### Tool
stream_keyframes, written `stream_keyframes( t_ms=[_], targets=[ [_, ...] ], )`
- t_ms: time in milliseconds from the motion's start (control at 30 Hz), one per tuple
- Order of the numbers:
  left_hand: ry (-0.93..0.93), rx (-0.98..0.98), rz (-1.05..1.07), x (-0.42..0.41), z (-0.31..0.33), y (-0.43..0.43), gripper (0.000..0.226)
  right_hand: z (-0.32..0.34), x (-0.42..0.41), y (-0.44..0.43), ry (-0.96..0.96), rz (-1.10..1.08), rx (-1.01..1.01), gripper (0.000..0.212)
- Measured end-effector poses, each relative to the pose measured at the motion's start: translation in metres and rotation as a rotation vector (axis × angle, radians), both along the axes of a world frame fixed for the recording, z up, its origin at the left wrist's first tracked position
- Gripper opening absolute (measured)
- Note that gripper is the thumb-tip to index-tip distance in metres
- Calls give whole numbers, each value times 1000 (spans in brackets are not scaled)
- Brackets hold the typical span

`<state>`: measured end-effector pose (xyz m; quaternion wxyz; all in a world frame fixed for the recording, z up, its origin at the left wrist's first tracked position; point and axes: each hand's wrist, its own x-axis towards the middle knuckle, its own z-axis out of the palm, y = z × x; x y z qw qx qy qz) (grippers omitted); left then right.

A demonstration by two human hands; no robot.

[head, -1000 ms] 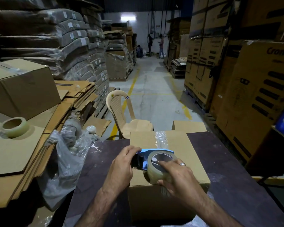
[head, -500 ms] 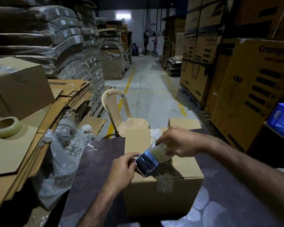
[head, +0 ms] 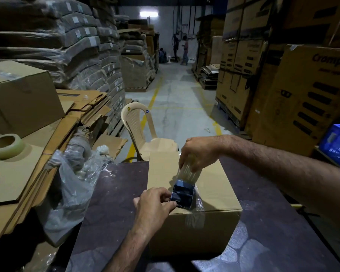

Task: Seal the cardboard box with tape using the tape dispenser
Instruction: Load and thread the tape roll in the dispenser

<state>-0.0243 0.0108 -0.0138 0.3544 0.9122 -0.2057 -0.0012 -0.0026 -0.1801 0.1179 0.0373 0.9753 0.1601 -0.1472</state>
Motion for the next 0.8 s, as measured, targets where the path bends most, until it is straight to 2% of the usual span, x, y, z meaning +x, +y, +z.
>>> stream_keyframes(
  t_ms=[100,167,267,567,700,800],
  targets=[
    [28,-6,-71,3,-1,-1,49,-2,1,-1,-6,15,-2,41],
    [70,-35,-126,3,0,-3,58,-4,2,-1,-4,33,6,41],
    [125,-103,-133,6,0,-2,50,-8,3,-4,0,41,9,42],
    [111,-40,-116,1,6,-5,41,-25,-6,-13,-154,-74,166,45],
    [92,-34,-101,1,4,-5,35,-40,-30,-17,-370,-281,336,54],
    [115,-52,-89,1,3,-6,34,-70,-65,-7,-609,-538,444,49]
  ],
)
